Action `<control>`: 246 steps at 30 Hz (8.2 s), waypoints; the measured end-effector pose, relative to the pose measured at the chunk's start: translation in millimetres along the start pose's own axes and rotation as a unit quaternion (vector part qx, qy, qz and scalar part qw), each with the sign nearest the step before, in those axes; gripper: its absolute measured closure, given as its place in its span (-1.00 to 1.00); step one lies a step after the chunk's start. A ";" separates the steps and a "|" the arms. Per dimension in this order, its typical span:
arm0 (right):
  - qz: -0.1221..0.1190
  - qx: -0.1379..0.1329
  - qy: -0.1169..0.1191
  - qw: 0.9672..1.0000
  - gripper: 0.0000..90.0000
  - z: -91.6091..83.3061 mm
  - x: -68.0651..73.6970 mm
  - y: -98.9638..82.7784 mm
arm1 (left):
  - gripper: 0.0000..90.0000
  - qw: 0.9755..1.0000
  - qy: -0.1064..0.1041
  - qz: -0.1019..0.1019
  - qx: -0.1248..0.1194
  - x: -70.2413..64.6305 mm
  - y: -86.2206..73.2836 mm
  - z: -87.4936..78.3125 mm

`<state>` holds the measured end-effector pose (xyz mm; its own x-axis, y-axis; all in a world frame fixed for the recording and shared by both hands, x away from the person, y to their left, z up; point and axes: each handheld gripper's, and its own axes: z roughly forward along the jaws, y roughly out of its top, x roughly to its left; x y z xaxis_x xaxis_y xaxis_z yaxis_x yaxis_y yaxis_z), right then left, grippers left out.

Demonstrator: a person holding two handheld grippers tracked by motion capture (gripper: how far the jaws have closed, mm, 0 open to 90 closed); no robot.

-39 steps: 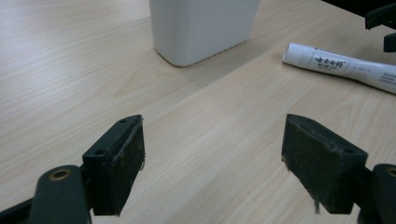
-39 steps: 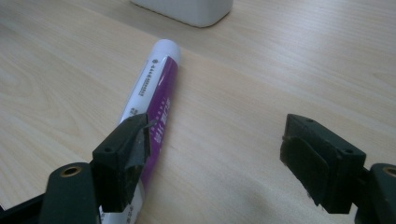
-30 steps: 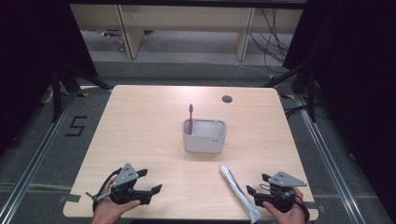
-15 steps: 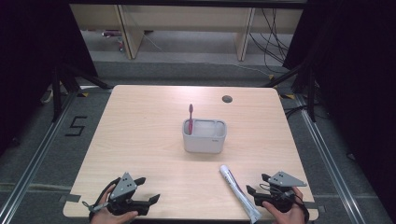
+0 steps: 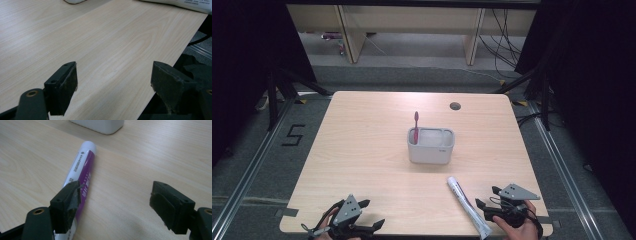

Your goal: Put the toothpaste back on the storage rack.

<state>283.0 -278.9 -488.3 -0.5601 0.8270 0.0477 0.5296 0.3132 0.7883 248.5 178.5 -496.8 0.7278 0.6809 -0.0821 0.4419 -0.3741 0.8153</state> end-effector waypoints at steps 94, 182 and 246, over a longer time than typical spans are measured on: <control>-0.072 0.096 0.005 0.993 1.00 -18.1 3.3 -15.7 | -0.50 0.999 -0.003 0.018 0.039 1.2 -2.3 2.7; -0.084 0.129 -0.021 0.988 0.65 71.0 -24.1 65.5 | -0.49 0.999 -0.005 0.024 0.033 0.3 -1.8 1.5; -0.010 0.233 0.021 0.972 0.37 73.5 -9.9 66.9 | -0.49 1.000 -0.006 0.017 0.026 -1.4 -2.5 3.2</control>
<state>370.8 -231.8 -481.2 -0.5935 0.8019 0.0682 0.7443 0.5147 0.4256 248.1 176.5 -500.6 0.7486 0.6601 -0.0624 0.4437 -0.4288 0.7869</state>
